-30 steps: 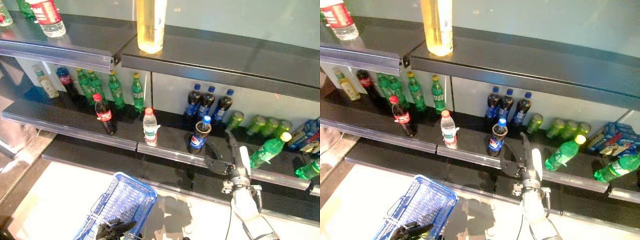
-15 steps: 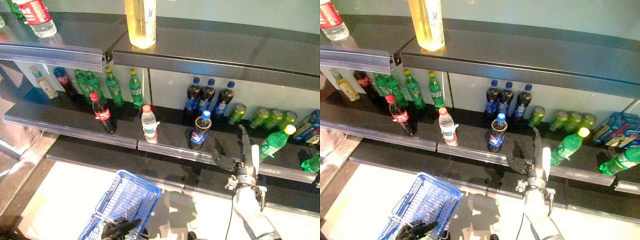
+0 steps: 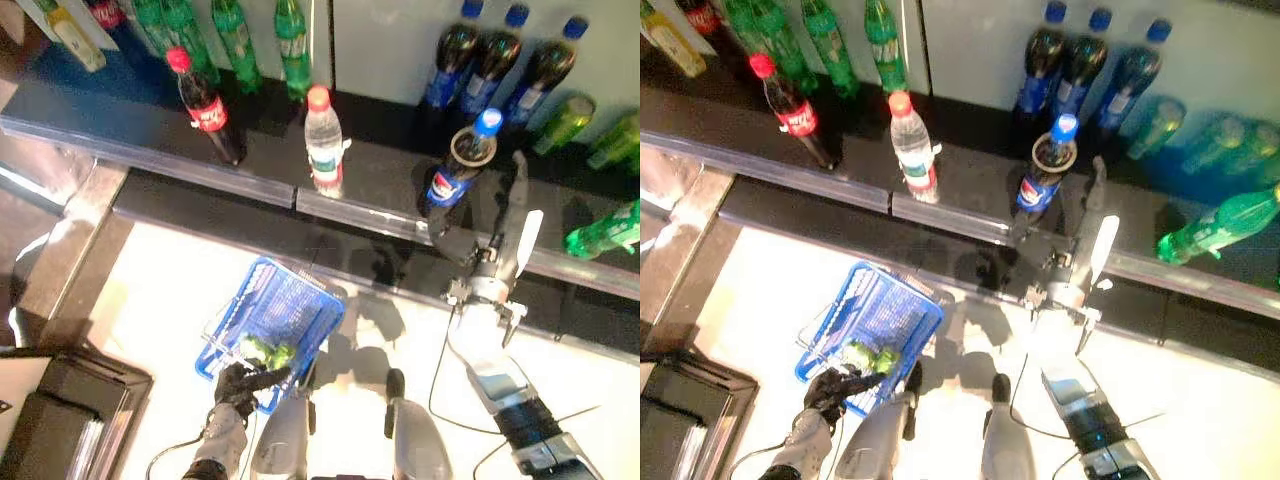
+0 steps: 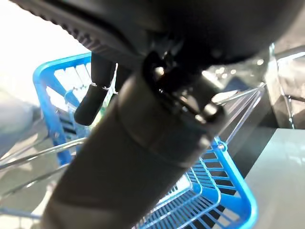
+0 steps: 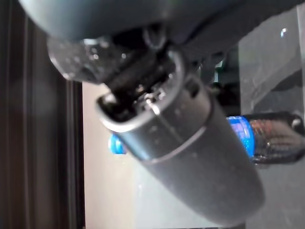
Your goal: Pick up the drink and place into the basket.
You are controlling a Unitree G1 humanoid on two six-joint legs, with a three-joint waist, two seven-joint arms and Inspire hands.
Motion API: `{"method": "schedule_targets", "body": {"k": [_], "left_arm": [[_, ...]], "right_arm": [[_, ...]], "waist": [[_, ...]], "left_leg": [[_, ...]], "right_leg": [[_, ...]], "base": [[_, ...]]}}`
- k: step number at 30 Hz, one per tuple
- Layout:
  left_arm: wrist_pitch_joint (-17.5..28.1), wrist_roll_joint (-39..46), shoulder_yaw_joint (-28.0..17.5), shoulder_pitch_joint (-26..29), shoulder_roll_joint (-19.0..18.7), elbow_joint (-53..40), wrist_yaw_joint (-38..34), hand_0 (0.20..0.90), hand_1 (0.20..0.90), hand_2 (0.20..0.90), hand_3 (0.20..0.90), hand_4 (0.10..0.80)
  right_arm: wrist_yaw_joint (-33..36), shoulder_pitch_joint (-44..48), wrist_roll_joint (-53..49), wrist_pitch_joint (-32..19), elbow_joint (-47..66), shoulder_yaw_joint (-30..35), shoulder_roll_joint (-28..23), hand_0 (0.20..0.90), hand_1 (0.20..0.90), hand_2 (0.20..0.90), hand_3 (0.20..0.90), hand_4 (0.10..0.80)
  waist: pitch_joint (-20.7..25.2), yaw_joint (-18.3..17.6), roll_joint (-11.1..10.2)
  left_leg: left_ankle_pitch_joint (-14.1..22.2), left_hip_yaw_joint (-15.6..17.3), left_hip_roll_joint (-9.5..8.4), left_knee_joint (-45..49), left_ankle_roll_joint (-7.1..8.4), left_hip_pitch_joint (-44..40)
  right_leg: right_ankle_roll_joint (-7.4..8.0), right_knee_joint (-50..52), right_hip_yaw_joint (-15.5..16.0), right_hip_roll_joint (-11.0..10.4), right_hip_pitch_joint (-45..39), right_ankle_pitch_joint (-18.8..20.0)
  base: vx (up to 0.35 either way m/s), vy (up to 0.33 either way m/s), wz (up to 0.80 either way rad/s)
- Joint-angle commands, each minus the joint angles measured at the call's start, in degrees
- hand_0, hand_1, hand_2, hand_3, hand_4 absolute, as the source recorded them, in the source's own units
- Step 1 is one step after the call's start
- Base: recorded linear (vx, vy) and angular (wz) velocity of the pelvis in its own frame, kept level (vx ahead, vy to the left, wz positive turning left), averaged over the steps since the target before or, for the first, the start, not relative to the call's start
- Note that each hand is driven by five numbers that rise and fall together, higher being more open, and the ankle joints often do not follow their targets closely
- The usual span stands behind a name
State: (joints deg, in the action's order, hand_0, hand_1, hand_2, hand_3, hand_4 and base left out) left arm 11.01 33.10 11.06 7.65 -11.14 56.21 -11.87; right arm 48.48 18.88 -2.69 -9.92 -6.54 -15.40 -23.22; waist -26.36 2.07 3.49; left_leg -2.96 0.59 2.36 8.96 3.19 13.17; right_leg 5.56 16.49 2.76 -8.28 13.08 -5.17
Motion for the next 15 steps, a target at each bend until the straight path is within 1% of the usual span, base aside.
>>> {"method": "schedule_targets", "body": {"k": [1,8,15], "left_arm": [[1.9,2.0,4.0,-6.8,0.3,-0.4,-0.1,0.3,0.3,0.3,0.2,0.1],[2.1,2.5,4.6,-5.7,0.2,-2.4,-0.2,0.3,0.3,0.3,0.2,0.1],[1.7,3.1,5.4,-4.8,0.1,-3.1,-0.2,0.3,0.3,0.3,0.2,0.1]], "right_arm": [[5.1,6.0,2.7,-3.9,5.6,3.2,-2.4,0.9,0.9,0.9,0.9,0.8],[7.3,9.1,1.7,-4.1,3.6,4.5,-2.0,0.9,0.9,0.9,0.9,0.8],[5.4,14.2,-2.6,-3.7,0.9,6.0,-2.9,0.9,0.9,0.9,0.9,0.8]], "waist": [[-0.2,1.4,-1.5],[-2.5,1.8,-1.2],[-3.4,2.8,-0.9]], "left_leg": [[3.1,-4.8,-1.16,6.6,-1.24,2.3],[2.9,-4.7,-1.72,8.0,-1.7,4.8],[2.6,-4.9,-2.11,8.2,-1.94,6.7]], "right_leg": [[-3.4,1.1,3.9,-1.0,1.2,3.7],[-3.6,1.8,3.9,-0.8,2.8,3.9],[-3.67,1.6,4.1,-0.6,4.1,4.3]], "base": [[-0.108,0.021,-0.04],[-0.034,0.003,0.0],[0.0,0.0,0.0]]}}
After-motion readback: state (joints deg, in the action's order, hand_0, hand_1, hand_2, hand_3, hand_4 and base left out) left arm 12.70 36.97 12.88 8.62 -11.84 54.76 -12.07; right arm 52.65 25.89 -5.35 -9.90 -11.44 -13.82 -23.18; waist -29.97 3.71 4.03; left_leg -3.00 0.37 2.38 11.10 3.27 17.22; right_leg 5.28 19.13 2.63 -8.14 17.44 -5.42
